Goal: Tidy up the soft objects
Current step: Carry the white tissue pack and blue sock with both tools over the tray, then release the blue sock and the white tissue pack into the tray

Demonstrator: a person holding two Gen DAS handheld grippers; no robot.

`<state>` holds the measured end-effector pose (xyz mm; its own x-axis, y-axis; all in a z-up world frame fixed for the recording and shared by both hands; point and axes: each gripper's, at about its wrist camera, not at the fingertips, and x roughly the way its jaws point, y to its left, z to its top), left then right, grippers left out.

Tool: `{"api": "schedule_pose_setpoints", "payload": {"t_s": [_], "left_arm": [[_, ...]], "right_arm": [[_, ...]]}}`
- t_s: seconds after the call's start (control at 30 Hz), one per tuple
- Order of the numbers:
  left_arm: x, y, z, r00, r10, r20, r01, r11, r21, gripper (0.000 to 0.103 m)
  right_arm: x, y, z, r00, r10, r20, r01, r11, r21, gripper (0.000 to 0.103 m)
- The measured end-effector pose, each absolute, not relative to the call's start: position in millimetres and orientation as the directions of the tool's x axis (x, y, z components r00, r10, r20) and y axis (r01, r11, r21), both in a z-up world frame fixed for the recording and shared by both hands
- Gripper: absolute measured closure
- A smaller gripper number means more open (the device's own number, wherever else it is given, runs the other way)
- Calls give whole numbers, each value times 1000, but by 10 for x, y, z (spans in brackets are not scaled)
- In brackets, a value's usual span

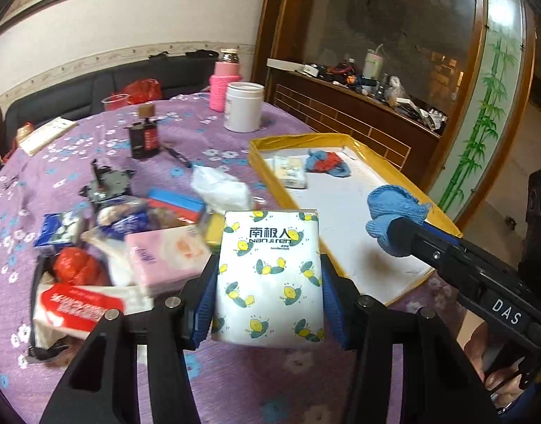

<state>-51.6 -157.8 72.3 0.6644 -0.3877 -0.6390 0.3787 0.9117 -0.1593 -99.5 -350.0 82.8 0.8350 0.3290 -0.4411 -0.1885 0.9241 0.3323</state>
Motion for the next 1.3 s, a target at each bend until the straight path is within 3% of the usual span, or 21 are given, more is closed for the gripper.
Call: {"api": "schedule_pose_setpoints", "payload": {"t_s": [0.4, 0.8, 1.3], "left_arm": [[-333, -2075, 771, 630, -403, -664, 438, 890, -125, 51], [89, -2506, 617, 532, -417, -737, 454, 875, -167, 52], [558, -2743, 426, 487, -393, -780, 430, 885, -177, 52]], "right_arm": [[-964, -3913, 802, 844, 290, -451, -109, 916, 385, 61], [-817, -4252, 749, 840, 247, -484, -31, 911, 411, 61], [-237, -4591, 751, 778, 229, -585, 54, 903, 426, 61]]}}
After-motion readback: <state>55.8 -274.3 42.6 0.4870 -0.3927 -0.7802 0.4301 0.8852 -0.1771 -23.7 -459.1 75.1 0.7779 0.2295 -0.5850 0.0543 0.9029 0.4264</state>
